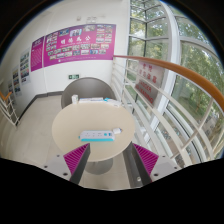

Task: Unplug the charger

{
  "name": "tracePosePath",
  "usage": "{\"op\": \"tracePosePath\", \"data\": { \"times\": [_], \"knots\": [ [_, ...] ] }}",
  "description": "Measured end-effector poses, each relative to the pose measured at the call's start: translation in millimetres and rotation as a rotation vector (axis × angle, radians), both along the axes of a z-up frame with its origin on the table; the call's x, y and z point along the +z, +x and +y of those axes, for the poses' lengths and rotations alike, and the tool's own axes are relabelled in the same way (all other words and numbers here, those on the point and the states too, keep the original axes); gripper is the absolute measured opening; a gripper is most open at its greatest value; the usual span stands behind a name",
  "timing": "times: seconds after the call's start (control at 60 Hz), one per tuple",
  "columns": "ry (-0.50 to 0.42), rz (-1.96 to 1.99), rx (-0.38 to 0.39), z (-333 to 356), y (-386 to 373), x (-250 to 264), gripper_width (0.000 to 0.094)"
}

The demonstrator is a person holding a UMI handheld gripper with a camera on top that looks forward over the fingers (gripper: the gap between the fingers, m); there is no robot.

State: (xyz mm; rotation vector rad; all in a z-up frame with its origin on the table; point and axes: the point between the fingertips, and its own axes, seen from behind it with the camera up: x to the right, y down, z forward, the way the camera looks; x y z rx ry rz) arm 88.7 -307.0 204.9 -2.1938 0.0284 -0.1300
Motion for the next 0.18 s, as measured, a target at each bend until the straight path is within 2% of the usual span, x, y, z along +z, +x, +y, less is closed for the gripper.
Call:
{"op": "tracePosePath", "data": {
  "times": [0.183],
  "knots": [
    [0.008, -0.008, -0.013, -17.1, -3.1, 9.7, 0.0857]
  ]
}}
